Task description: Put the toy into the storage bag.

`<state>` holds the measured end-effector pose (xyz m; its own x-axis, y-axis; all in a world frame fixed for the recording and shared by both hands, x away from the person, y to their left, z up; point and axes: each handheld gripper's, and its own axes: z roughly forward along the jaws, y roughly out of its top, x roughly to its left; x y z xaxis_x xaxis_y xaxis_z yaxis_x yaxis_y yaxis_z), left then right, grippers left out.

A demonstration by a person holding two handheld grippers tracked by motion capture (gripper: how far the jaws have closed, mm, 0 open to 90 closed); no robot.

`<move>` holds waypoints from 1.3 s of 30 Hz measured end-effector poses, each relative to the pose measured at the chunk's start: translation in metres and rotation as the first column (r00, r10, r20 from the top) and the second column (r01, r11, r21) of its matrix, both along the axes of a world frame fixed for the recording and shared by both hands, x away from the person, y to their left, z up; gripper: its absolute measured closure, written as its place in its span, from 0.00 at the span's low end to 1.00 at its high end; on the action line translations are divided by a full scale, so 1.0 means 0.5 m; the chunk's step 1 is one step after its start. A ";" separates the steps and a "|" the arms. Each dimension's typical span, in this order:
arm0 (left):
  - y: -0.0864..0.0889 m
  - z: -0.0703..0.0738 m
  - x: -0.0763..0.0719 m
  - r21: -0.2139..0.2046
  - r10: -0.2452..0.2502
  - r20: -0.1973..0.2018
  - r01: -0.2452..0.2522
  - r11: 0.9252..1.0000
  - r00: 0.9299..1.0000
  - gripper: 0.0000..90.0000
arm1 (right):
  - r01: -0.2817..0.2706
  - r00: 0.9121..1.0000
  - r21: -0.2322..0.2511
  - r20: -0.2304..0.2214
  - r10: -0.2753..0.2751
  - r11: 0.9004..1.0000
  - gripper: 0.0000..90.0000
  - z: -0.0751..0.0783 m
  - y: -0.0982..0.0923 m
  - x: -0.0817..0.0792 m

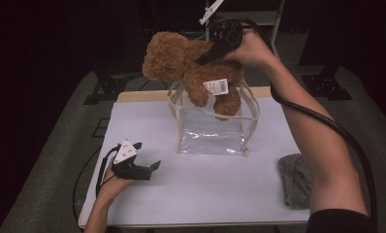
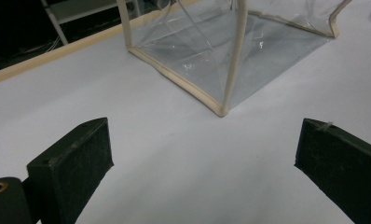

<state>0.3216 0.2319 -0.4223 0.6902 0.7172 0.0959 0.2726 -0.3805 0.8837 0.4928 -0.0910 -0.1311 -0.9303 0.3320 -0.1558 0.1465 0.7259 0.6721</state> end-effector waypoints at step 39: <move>-0.013 -0.006 0.001 0.019 -0.025 -0.011 0.026 0.999 1.000 0.03 | 0.184 0.980 0.104 -0.091 -0.174 0.977 0.60 -0.087 -0.122 0.065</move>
